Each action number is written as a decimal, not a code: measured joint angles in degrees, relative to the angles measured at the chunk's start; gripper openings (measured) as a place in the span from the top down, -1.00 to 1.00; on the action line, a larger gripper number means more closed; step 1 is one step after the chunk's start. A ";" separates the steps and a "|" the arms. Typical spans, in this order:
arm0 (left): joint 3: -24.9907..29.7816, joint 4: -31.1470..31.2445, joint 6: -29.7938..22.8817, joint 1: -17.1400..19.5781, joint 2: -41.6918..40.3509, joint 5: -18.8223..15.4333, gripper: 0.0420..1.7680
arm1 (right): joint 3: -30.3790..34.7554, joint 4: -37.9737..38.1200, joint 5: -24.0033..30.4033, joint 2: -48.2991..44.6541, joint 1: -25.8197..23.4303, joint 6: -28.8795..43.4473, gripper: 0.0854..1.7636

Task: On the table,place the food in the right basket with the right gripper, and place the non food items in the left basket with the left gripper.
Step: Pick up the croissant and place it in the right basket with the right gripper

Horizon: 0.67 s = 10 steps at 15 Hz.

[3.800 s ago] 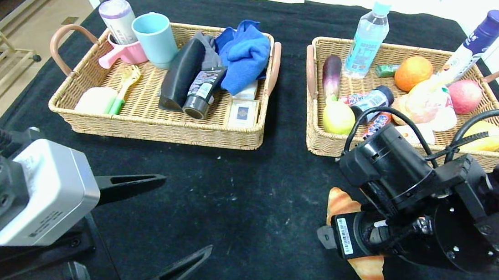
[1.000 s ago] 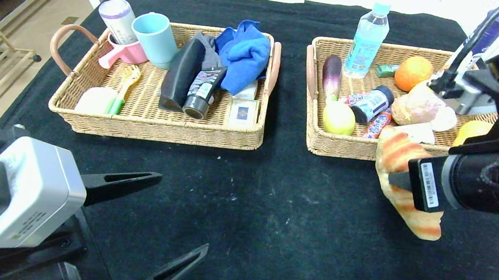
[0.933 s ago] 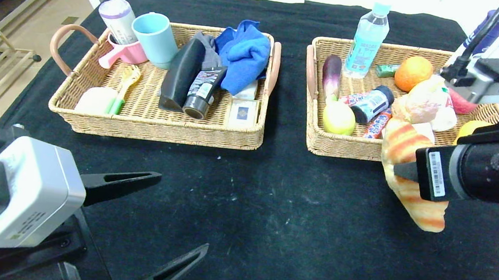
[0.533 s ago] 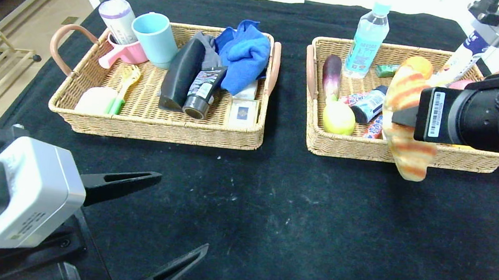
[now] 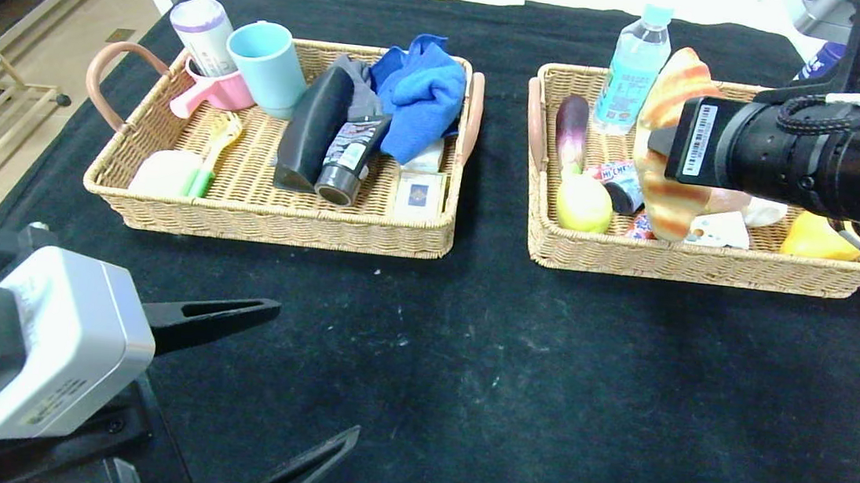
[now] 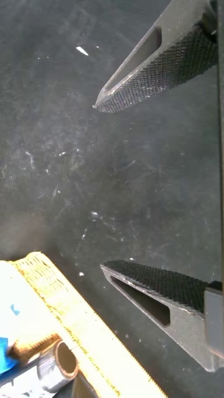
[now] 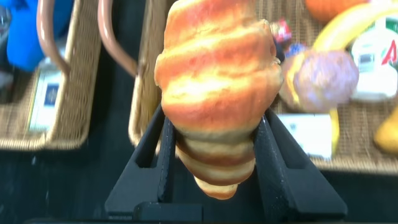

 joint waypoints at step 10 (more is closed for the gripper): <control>0.09 -0.11 0.56 -0.09 -0.17 0.07 -0.94 | -0.39 -12.68 0.37 7.08 -4.12 -4.19 0.13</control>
